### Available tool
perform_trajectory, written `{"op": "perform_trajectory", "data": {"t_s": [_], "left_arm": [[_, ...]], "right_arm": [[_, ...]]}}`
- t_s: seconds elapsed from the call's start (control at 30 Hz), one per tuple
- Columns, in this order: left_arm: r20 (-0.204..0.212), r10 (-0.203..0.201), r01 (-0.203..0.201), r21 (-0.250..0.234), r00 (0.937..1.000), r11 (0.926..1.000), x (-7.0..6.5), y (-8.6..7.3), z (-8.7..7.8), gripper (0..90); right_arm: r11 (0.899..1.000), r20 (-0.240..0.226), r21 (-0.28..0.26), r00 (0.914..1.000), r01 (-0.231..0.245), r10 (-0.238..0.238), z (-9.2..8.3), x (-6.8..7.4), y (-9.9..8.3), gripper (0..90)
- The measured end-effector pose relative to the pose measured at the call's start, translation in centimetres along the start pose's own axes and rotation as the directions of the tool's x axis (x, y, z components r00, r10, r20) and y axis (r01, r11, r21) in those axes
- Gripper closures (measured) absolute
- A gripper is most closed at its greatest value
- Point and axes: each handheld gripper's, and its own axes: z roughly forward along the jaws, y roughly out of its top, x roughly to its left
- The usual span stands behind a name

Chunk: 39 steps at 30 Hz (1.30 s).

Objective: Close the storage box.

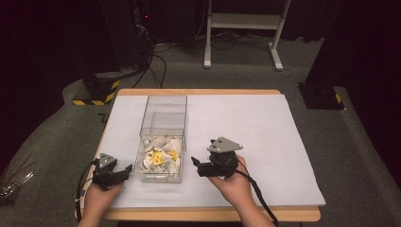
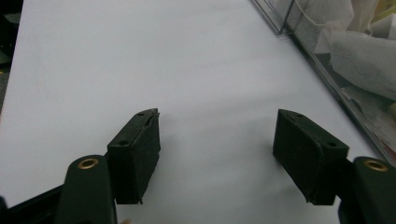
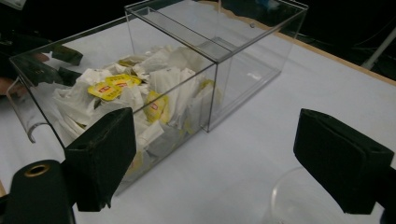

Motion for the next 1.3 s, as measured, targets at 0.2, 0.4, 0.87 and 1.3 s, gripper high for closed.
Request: {"op": "perform_trajectory", "data": {"t_s": [0.2, 0.4, 0.87, 1.3], "left_arm": [[0.003, 0.006, -0.006, 0.0, 1.0, 1.0, 0.1, 0.0, 0.0, 31.7], [0.002, 0.004, -0.004, -0.002, 1.0, 1.0, 0.1, 0.0, 0.0, 31.6], [-0.001, 0.0, 0.0, -0.002, 1.0, 1.0, -0.1, -0.1, 0.0, 31.7], [0.0, -0.003, 0.003, -0.002, 1.0, 1.0, -0.1, -0.1, -0.1, 31.7]], "right_arm": [[1.0, -0.052, 0.001, 0.9987, -0.002, 0.002, 1.2, 1.5, 0.6, 14.6], [1.0, -0.079, 0.0, 0.9969, 0.005, -0.005, 2.3, 2.6, 1.2, 18.4], [0.997, -0.154, 0.032, 0.986, 0.069, -0.063, 5.2, 5.3, 2.2, 21.7], [0.987, -0.158, 0.12, 0.9834, 0.109, -0.09, 7.4, 6.0, 2.6, 39.8]]}}
